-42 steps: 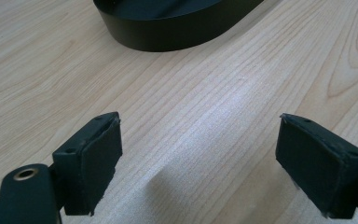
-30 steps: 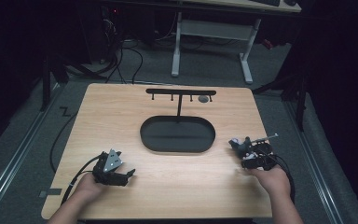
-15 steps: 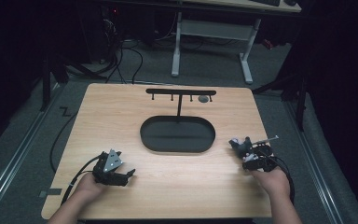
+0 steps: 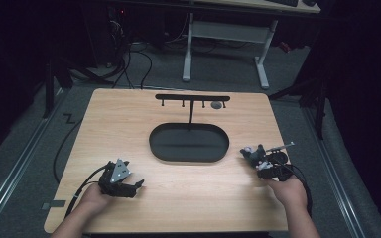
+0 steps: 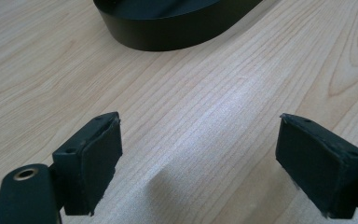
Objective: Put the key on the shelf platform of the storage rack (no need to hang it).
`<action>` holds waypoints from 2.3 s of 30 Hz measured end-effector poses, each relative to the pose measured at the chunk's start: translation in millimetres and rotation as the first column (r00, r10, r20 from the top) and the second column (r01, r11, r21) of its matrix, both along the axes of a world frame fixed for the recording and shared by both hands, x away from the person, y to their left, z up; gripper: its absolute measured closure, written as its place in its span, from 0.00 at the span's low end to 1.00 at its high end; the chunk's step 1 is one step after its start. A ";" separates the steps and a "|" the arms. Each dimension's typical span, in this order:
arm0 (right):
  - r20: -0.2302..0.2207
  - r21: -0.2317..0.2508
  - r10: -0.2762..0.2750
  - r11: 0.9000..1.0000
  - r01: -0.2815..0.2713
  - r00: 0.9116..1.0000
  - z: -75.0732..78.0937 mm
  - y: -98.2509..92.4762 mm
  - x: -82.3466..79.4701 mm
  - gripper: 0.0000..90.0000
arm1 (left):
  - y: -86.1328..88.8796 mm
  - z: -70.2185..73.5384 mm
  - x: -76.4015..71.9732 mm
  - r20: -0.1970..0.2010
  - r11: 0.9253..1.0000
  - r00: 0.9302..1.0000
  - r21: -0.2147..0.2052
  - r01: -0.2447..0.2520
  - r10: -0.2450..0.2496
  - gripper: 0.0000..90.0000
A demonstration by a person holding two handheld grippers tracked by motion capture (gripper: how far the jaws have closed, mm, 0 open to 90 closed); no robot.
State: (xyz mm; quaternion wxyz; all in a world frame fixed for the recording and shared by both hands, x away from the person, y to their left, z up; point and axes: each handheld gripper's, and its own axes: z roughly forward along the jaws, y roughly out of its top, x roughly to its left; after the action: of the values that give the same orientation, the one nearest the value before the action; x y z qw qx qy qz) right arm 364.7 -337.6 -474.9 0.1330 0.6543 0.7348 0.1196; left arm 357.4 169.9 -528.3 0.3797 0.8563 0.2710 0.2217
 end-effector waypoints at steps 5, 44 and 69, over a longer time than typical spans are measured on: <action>0.017 0.008 0.016 1.000 -0.016 1.000 8.1 10.5 -4.8 0.53 | -0.2 -0.1 -0.1 0.001 1.000 1.000 0.001 0.001 -0.001 0.17; 0.047 0.029 0.132 0.991 -0.133 0.990 25.2 73.3 -11.2 0.53 | -0.4 0.0 0.8 -0.005 1.000 1.000 0.001 0.000 0.000 0.17; 0.084 0.009 0.178 0.984 -0.180 0.980 52.6 97.7 8.0 0.53 | -0.6 -0.1 0.9 -0.006 1.000 1.000 0.003 0.002 -0.002 0.17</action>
State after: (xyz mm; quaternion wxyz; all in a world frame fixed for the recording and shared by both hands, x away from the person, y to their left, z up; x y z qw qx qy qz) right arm 372.6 -240.0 -422.3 0.1466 0.5811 0.7835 0.1643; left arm 358.2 169.4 -528.4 0.3778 0.8578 0.2711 0.2190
